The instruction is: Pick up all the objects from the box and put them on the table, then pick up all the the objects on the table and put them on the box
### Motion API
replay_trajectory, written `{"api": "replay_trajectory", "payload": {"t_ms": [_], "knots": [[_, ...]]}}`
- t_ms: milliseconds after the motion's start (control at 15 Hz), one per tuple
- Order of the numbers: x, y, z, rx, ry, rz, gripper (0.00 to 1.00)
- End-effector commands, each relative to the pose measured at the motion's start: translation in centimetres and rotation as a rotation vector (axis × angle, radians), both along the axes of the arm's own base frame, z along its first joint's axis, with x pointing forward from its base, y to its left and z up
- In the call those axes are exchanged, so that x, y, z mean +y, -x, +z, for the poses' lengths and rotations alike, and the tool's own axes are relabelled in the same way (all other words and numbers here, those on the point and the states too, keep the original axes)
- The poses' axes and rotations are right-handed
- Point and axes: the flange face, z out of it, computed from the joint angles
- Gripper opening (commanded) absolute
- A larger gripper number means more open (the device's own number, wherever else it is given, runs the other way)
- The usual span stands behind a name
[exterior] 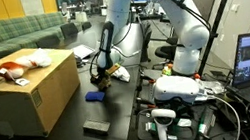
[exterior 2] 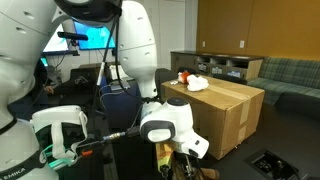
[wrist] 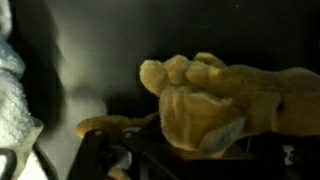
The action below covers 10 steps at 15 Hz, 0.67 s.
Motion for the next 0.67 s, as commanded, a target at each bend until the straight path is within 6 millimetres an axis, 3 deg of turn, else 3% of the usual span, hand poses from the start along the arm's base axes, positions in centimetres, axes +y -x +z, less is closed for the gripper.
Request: {"api": "replay_trajectory", "payload": {"t_ms": [0, 267, 600], "knots": [[-0.5, -1.2, 0.3, -0.010, 0.018, 0.010, 0.36], [0.1, -0.8, 2.3, 0.005, 0.007, 0.048, 0.06], [2.0, 0.7, 6.0, 0.060, 0.003, 0.080, 0.00]]}}
